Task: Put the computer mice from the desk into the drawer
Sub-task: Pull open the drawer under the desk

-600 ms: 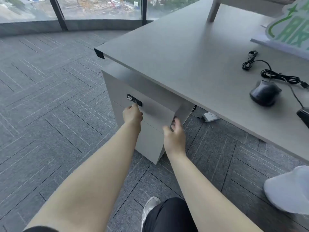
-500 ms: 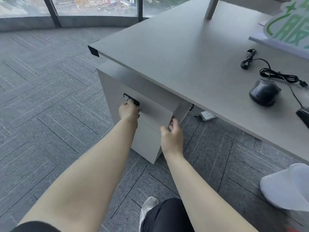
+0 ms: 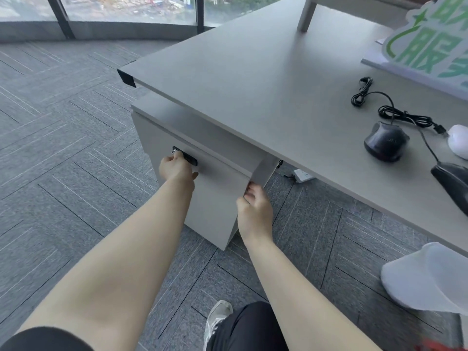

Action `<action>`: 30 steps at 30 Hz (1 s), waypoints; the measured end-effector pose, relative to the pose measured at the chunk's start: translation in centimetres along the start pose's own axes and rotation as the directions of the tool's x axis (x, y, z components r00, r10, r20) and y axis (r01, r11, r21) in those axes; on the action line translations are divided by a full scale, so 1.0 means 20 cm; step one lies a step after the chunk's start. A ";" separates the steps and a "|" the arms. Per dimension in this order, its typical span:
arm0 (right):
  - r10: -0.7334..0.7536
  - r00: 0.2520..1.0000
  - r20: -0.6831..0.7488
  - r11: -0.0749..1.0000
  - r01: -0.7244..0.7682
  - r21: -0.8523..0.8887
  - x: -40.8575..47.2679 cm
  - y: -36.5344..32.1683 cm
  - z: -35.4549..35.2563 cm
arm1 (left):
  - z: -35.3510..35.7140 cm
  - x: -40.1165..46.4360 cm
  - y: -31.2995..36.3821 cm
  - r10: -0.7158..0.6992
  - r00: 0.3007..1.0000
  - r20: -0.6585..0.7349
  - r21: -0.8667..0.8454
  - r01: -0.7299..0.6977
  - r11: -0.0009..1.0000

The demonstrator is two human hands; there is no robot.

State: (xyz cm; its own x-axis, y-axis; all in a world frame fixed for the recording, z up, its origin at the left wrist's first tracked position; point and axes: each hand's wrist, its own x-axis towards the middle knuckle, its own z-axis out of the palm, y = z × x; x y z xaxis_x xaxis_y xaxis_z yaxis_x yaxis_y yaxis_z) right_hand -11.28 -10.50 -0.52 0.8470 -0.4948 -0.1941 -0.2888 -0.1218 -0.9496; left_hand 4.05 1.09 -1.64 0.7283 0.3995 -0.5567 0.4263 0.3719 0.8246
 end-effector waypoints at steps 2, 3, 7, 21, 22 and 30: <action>-0.025 1.000 0.014 0.998 0.025 -0.050 -0.05 -0.01 -0.01 | -0.07 -0.03 -0.01 0.010 1.000 -0.029 -0.012 -0.010 1.000; -0.035 0.999 0.026 0.997 0.036 -0.067 -0.09 -0.01 -0.02 | -0.12 -0.05 -0.02 0.014 0.999 -0.041 -0.018 -0.015 1.000; -0.089 0.989 0.117 0.987 0.103 -0.122 -0.24 0.00 -0.06 | -0.36 -0.10 -0.05 0.015 0.999 -0.037 -0.050 -0.017 0.999; -0.142 0.860 0.490 0.919 0.299 -0.258 -0.82 0.05 0.04 | -1.20 -0.35 -0.09 0.020 0.998 -0.061 -0.100 -0.026 0.995; -0.141 0.850 0.508 0.918 0.304 -0.254 -0.85 0.05 0.05 | -1.25 -0.36 -0.09 0.021 0.998 -0.063 -0.099 -0.027 0.995; -0.130 0.798 0.589 0.919 0.320 -0.231 -1.00 0.07 0.12 | -1.48 -0.40 -0.10 0.023 0.995 -0.093 -0.078 -0.031 0.997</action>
State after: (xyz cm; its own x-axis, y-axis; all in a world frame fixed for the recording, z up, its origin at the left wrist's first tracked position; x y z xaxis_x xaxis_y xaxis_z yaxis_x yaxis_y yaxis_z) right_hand -27.67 1.27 1.43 0.9760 0.1277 -0.1767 -0.0975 -0.4694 -0.8776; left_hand -18.42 21.92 -1.79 0.6850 0.4843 -0.5443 0.3609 0.4235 0.8309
